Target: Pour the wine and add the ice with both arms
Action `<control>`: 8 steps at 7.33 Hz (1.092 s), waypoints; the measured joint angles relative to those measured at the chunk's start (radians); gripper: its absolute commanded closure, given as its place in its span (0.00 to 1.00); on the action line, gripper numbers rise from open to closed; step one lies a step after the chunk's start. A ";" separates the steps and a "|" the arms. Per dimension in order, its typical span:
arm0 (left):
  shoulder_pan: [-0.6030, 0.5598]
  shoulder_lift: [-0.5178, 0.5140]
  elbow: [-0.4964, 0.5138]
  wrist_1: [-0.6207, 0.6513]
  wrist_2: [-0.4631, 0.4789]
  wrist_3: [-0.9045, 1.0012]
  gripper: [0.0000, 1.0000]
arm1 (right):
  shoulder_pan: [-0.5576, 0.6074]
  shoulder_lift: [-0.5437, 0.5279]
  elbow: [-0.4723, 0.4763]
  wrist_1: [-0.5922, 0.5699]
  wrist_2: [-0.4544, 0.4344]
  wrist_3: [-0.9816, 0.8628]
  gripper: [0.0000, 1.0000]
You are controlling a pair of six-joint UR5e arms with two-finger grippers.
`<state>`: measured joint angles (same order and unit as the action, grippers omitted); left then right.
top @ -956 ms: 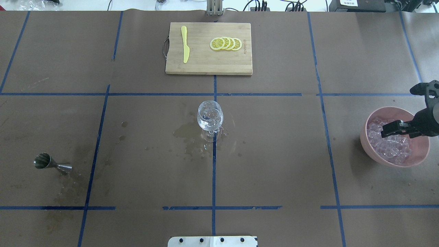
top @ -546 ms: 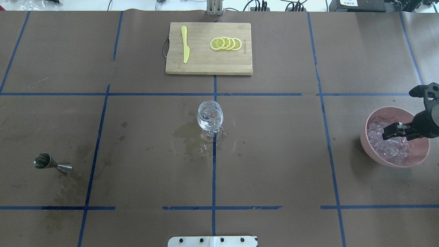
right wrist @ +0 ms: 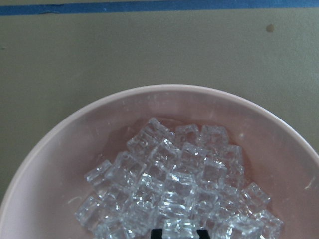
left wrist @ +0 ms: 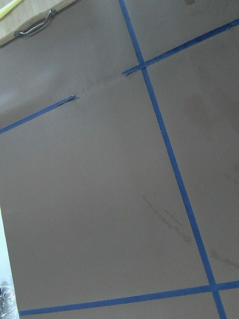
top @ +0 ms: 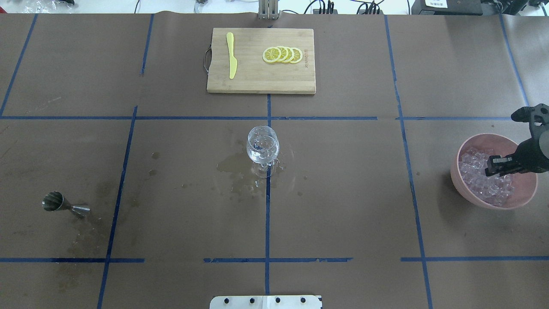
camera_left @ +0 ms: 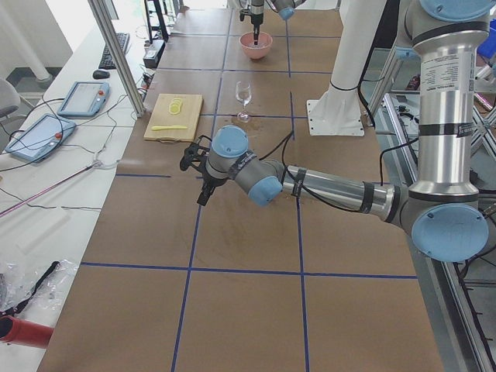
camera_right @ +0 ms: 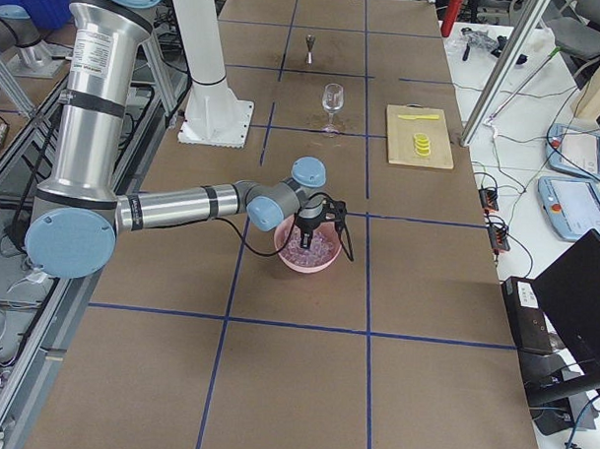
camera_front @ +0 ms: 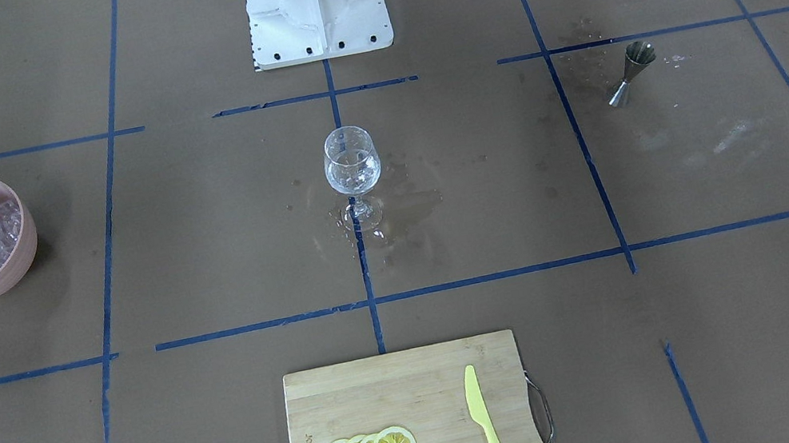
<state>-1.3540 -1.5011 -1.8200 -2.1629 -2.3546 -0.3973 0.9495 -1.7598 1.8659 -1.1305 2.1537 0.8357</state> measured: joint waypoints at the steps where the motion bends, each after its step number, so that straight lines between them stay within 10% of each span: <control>1: 0.000 0.000 0.000 0.000 0.000 0.000 0.00 | 0.001 0.000 0.008 0.000 0.003 0.000 1.00; 4: -0.001 0.000 0.000 0.000 0.000 0.000 0.00 | 0.063 0.029 0.125 -0.019 0.036 0.016 1.00; 8: 0.000 0.002 0.000 -0.002 0.005 0.000 0.00 | -0.048 0.401 0.159 -0.140 -0.046 0.481 1.00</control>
<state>-1.3536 -1.4989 -1.8200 -2.1647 -2.3500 -0.3976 0.9018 -1.3592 2.0252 -1.2700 2.1080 1.3164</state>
